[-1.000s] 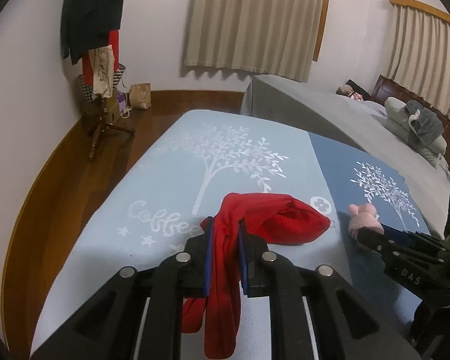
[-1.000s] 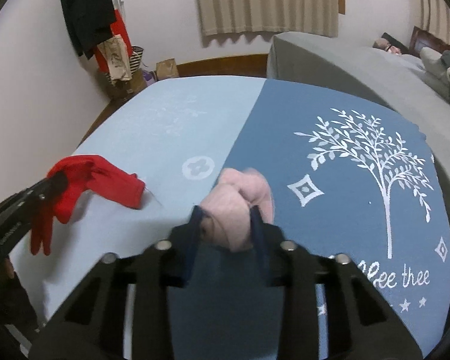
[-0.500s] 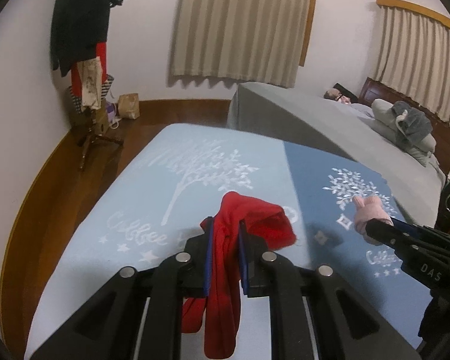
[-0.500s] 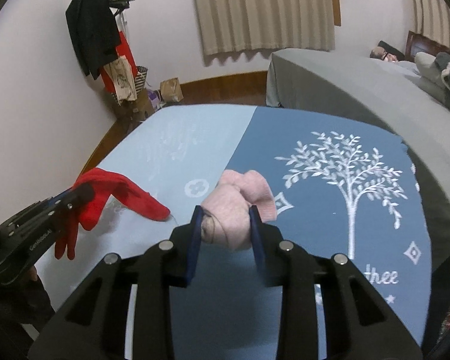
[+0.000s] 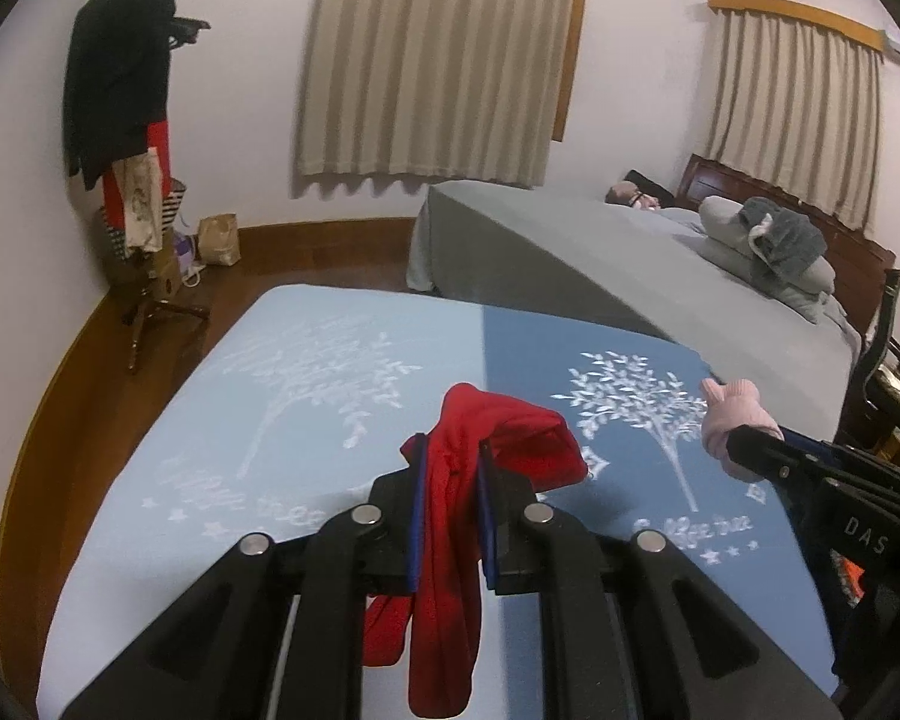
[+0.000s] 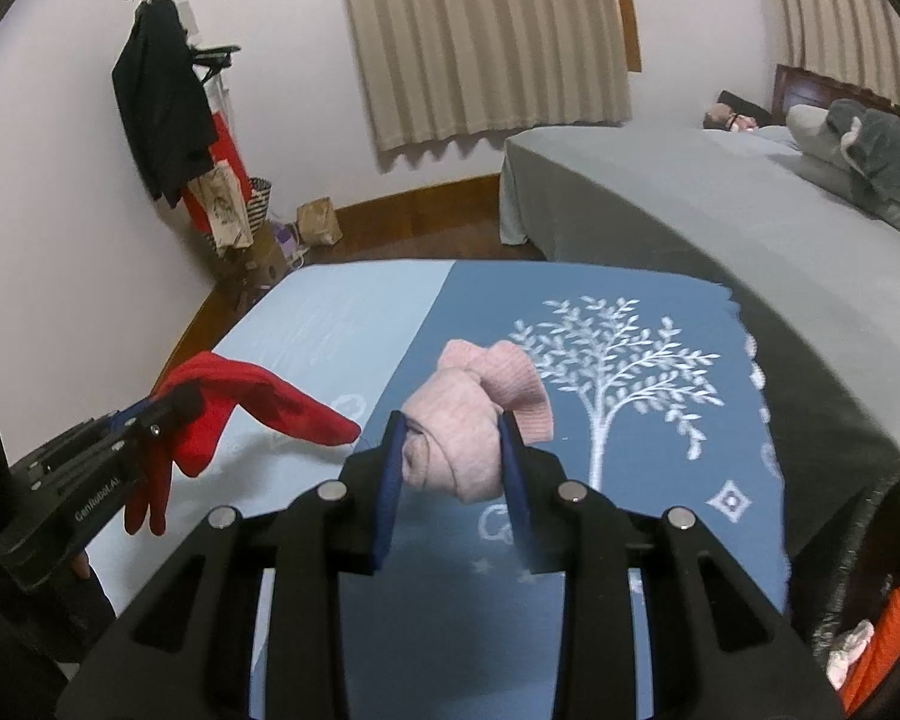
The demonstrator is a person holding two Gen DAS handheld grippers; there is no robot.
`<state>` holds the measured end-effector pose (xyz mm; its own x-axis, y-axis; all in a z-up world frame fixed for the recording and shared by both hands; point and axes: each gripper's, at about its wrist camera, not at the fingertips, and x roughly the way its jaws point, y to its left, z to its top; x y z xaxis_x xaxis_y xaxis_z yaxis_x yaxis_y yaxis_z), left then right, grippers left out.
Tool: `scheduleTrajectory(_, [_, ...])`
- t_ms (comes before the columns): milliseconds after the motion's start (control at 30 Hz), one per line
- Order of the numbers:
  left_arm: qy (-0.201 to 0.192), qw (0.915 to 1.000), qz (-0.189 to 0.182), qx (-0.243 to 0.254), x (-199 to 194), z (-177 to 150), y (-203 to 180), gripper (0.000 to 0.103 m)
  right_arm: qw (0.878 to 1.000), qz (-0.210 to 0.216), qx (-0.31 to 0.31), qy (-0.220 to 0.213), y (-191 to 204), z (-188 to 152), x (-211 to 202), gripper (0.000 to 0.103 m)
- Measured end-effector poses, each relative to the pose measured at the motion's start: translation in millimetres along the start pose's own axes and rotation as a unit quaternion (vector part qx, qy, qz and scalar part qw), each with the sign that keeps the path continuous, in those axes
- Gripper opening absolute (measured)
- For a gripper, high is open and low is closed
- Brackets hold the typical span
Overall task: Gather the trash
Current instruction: 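Carry the glove and sock over the black bin and open both tools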
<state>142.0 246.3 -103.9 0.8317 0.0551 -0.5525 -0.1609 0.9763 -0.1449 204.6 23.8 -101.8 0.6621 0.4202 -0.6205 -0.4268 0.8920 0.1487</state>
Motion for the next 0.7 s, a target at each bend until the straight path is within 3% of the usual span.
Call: scheduleTrajectory(700, [-0.021,0.9954,-0.072,0.06,-55,15,-125,0.015,0.996,-0.054,0.018,-0.064,-76,-9,-119,0.03])
